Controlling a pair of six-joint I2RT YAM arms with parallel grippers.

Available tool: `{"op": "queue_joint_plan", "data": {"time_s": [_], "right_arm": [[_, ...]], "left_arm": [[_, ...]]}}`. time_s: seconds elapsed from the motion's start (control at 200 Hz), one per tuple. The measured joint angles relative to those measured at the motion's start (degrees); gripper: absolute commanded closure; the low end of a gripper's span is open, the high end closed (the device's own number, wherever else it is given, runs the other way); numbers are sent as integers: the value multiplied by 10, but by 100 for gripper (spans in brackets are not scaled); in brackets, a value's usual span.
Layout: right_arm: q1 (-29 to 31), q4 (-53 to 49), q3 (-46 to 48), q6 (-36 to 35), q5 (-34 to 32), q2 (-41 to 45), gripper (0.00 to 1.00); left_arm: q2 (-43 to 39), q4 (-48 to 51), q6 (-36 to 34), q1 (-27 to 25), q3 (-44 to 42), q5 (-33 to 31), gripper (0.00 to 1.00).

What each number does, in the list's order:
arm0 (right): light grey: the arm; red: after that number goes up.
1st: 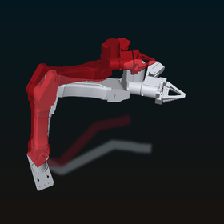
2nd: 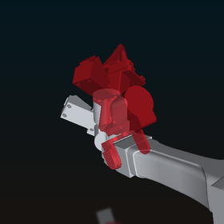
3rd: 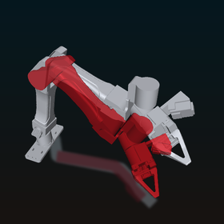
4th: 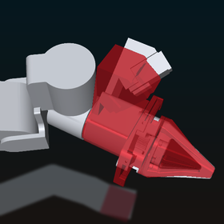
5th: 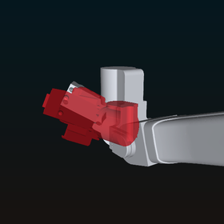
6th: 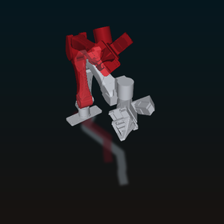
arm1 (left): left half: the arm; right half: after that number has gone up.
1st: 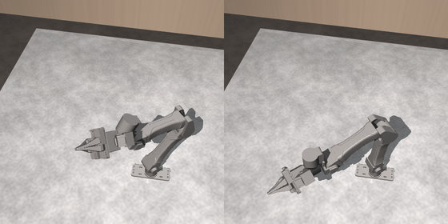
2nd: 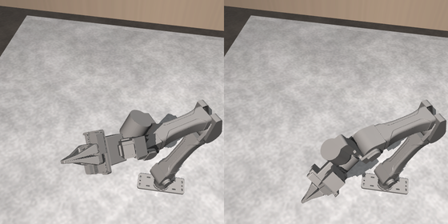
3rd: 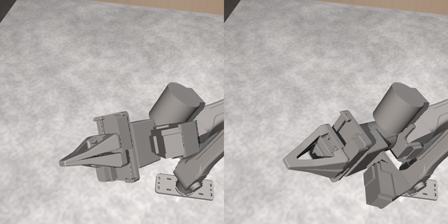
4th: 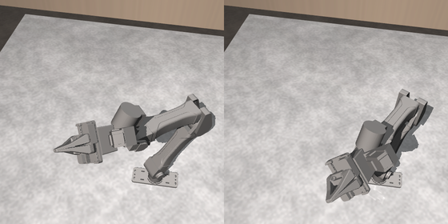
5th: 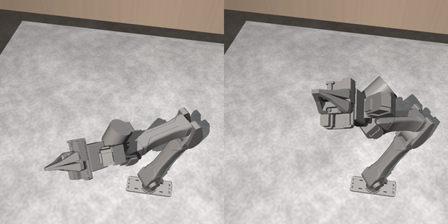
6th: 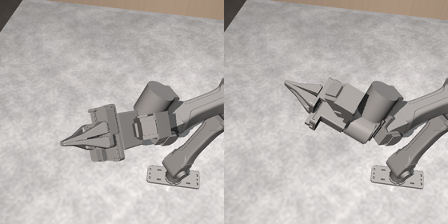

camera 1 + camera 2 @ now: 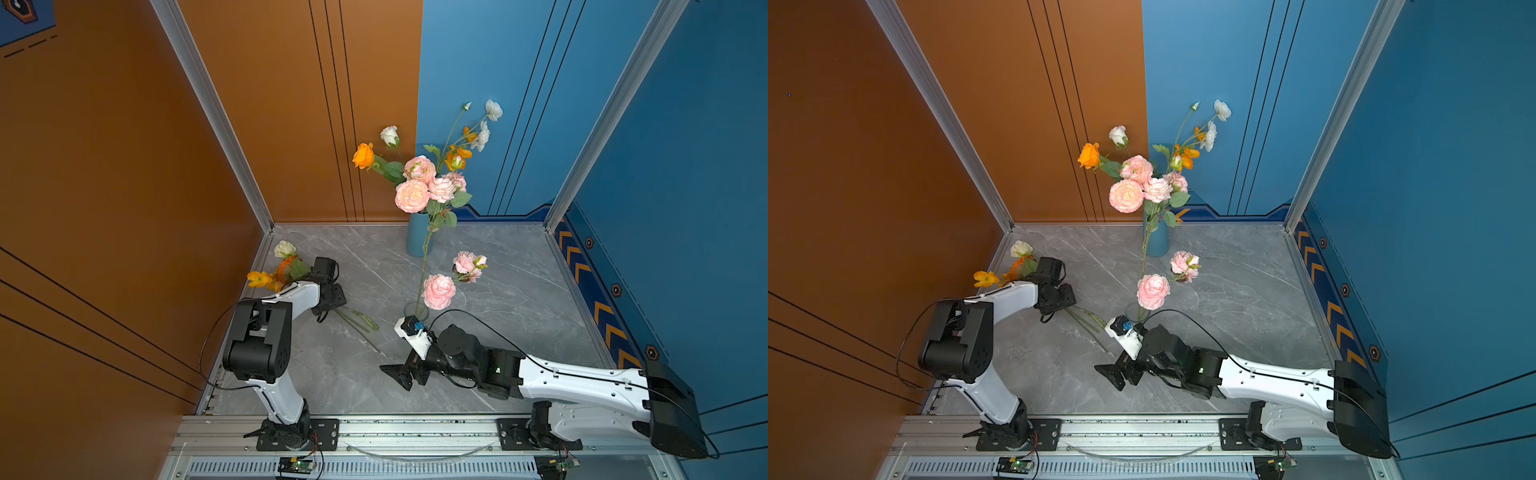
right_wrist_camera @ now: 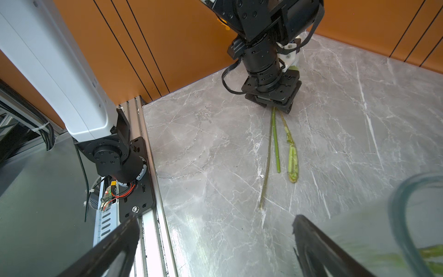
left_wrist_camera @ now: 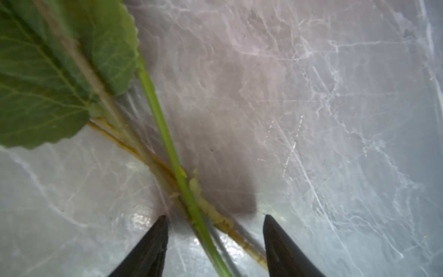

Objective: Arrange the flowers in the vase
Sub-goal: 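Close the left gripper on the orange and white flower stems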

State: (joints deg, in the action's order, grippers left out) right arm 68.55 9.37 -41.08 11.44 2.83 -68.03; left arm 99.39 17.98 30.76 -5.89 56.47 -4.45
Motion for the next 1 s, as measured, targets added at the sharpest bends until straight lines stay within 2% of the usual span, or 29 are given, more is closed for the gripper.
{"op": "queue_joint_plan", "data": {"time_s": [0.095,0.375,0.586,0.776,1.001], "right_arm": [[0,0,0,0,0,3,0],[-3,-4,-3,0,0,-2,0],[-3,-4,-10,0,0,-9,0],[-3,-8,-10,0,0,-9,0],[-3,-13,-10,0,0,-9,0]], "left_arm": [[-7,3,8,10,-5,0,41],[-70,12,23,14,-27,0,57],[-70,11,37,13,-24,0,66],[-57,2,39,13,-17,-2,72],[-41,-8,39,17,3,-17,72]]}}
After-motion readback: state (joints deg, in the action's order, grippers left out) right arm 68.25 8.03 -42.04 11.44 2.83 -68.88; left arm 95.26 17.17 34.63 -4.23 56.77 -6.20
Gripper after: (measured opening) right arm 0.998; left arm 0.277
